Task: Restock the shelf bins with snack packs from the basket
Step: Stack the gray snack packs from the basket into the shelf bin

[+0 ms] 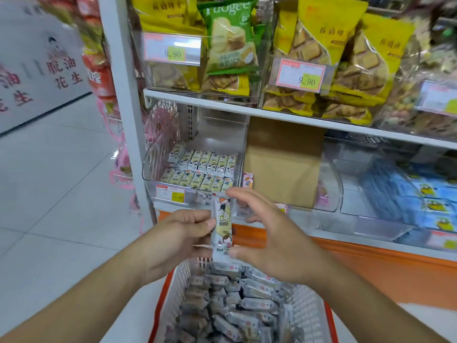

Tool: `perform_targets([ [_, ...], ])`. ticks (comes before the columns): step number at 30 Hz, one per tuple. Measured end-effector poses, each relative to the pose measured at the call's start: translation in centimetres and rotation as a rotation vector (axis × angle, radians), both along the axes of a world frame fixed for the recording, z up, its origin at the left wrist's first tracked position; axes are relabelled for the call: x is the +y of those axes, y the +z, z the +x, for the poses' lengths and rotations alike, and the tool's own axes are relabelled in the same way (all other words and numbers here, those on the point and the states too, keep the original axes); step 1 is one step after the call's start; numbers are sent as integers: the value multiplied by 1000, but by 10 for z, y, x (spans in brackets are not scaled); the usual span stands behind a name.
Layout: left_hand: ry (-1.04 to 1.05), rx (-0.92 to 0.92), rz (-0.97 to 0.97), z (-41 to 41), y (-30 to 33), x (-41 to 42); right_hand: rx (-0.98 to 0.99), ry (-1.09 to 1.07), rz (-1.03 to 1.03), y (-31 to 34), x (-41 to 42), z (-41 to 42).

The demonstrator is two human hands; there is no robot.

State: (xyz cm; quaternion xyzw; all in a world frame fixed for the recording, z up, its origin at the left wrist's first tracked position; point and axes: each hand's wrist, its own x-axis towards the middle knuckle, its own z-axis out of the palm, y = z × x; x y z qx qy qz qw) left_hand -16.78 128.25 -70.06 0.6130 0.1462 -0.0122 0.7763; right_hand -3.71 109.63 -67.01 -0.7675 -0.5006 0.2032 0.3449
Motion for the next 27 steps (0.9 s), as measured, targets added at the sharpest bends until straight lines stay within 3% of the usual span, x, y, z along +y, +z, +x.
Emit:
perform_targets([
  [4, 9, -7, -130, 10, -11, 10, -77, -13, -17, -5, 12, -4],
  [9, 73, 60, -111, 19, -3, 15, -57, -137, 2, -10, 26, -3],
  [12, 138, 94, 118, 24, -2, 40, -31, -177, 2, -10, 44, 1],
  [16, 228, 63, 757, 17, 1, 95, -53, -207, 31, -7, 96, 24],
  [19, 101, 115, 1138, 12, -13, 133, -58, -213, 0, -15, 156, 58],
  [24, 76, 179, 1198, 9, -34, 159, 67, -263, -74, -32, 250, 107],
  [27, 107, 145, 1172, 11, -37, 162, 20, -284, -113, -47, 288, 127],
])
